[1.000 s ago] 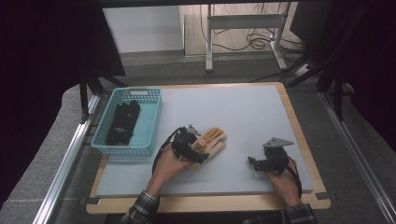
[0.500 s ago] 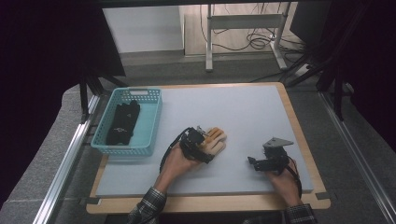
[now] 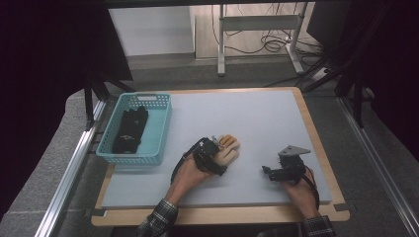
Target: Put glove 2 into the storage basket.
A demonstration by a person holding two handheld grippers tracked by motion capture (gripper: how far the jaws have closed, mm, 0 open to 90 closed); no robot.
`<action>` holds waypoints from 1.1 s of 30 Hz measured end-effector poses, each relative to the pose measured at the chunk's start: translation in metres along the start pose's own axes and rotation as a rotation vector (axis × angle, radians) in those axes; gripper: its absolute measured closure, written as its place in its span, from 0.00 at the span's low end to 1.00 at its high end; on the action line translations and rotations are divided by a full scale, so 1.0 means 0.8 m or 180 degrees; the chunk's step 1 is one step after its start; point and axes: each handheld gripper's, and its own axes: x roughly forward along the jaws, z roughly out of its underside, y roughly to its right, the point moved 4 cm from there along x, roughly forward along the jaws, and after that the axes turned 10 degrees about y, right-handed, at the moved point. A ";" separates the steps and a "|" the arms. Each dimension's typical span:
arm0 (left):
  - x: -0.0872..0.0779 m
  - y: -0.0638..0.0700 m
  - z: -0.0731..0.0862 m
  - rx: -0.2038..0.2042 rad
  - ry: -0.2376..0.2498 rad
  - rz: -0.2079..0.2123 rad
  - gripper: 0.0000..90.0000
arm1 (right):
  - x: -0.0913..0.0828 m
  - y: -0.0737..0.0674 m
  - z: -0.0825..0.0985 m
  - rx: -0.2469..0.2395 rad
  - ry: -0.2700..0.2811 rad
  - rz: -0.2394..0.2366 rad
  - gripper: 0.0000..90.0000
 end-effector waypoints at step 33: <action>-0.051 -0.021 -0.013 -0.0280 0.0223 -0.0127 0.60 | 0.000 0.000 0.000 0.0002 0.0002 -0.0002 0.16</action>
